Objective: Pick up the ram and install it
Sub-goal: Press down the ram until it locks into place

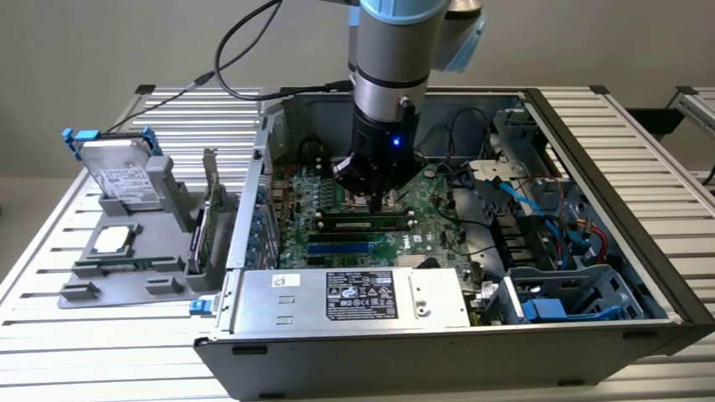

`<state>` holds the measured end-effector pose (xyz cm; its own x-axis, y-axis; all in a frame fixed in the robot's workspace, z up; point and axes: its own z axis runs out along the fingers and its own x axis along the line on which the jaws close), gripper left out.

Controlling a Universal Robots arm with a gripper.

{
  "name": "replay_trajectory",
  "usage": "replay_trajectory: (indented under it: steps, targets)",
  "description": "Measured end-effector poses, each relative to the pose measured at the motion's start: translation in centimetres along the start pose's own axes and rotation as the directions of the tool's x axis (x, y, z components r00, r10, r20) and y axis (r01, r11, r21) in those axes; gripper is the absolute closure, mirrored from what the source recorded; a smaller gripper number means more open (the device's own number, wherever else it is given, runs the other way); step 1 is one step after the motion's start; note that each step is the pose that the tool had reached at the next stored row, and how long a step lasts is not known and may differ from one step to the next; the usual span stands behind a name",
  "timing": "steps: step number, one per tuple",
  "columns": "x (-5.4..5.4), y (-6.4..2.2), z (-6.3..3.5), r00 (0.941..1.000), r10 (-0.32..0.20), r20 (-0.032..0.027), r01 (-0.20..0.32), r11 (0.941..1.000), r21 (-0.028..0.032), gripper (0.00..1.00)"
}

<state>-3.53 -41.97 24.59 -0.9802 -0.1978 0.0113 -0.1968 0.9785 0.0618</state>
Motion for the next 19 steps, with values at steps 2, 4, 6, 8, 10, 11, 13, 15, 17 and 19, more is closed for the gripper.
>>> replay_trajectory:
  steps: [2, 4, 6, 8, 10, 11, 13, 15, 17, 19]
  targets:
    - [0.00, 0.00, 0.00, 0.9997, 0.026, -0.0040, -0.026, 0.9997, -0.0014, 0.90]
    - [0.00, 0.00, 0.01, 0.9986, 0.052, -0.0070, -0.052, 0.9986, -0.0026, 0.90]
    - [0.00, 0.00, 0.01, 0.9968, 0.080, -0.0093, -0.080, 0.9968, -0.0036, 0.90]
    - [0.00, 0.01, 0.02, 0.9942, 0.107, -0.0109, -0.107, 0.9942, -0.0044, 0.90]
    - [0.00, 0.00, 0.02, 0.9910, 0.134, -0.0117, -0.134, 0.9910, -0.0051, 0.90]
    - [0.00, 0.00, 0.02, 0.9891, 0.147, -0.0119, -0.147, 0.9891, -0.0054, 0.90]
    - [0.03, 0.01, 0.01, 0.9868, 0.161, -0.0116, -0.161, 0.9869, -0.0056, 0.90]
    - [0.03, 0.01, 0.02, 0.9868, 0.161, -0.0115, -0.161, 0.9869, -0.0057, 0.90]
    - [0.04, 0.01, 0.02, 0.9868, 0.161, -0.0114, -0.162, 0.9869, -0.0057, 0.90]
    - [0.04, 0.01, 0.02, 0.9868, 0.161, -0.0115, -0.162, 0.9869, -0.0057, 0.90]
